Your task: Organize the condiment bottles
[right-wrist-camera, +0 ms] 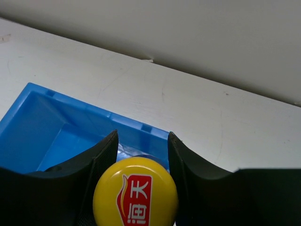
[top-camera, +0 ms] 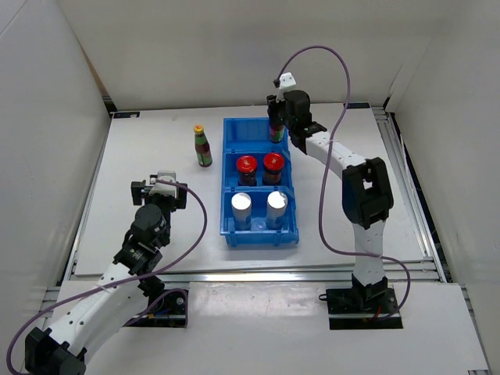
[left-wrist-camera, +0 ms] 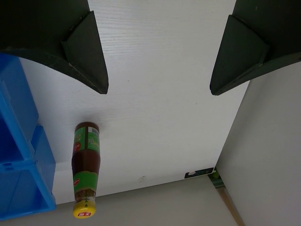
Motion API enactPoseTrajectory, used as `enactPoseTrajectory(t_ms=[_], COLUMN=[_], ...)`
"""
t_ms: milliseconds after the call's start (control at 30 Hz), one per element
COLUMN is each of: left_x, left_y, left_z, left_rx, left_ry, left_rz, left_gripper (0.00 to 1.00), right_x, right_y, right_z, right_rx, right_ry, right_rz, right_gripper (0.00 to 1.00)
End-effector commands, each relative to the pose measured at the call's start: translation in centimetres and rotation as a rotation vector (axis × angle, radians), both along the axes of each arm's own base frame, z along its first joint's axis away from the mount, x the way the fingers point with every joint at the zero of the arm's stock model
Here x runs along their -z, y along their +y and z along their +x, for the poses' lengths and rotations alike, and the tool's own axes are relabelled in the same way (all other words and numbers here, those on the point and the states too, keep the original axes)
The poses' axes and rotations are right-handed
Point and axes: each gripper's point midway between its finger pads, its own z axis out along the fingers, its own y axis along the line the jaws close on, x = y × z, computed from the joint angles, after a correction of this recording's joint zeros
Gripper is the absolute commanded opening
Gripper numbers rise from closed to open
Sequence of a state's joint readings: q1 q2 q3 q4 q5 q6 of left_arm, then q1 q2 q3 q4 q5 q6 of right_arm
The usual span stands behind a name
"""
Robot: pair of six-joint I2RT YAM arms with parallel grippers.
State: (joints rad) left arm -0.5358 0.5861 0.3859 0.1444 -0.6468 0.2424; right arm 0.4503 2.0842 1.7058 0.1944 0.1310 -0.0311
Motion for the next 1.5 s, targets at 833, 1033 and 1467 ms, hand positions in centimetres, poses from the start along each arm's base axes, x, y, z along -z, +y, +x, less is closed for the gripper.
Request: enactPoseTrajectory(t_ms=[833, 1033, 1467], left_x=[-0.3, -0.5, 0.2], left_y=[-0.1, -0.1, 0.3], left_z=[0.2, 0.1, 0.1], left_rx=[0.001, 0.001, -0.033], left_ry=[-0.02, -0.028, -0.015], left_rz=[-0.022, -0.027, -0.048], left_gripper=[1.0, 1.0, 1.0], right_x=[0.7, 0.4, -10.6], right_y=[2.9, 2.7, 0.5], right_z=[1.2, 1.0, -0.7], right_rx=[-0.002, 0.015, 0.105], right_ry=[-0.017, 0.033, -0.084], right_rz=[0.079, 0.079, 0.07], right_gripper=[0.19, 0.47, 1.0])
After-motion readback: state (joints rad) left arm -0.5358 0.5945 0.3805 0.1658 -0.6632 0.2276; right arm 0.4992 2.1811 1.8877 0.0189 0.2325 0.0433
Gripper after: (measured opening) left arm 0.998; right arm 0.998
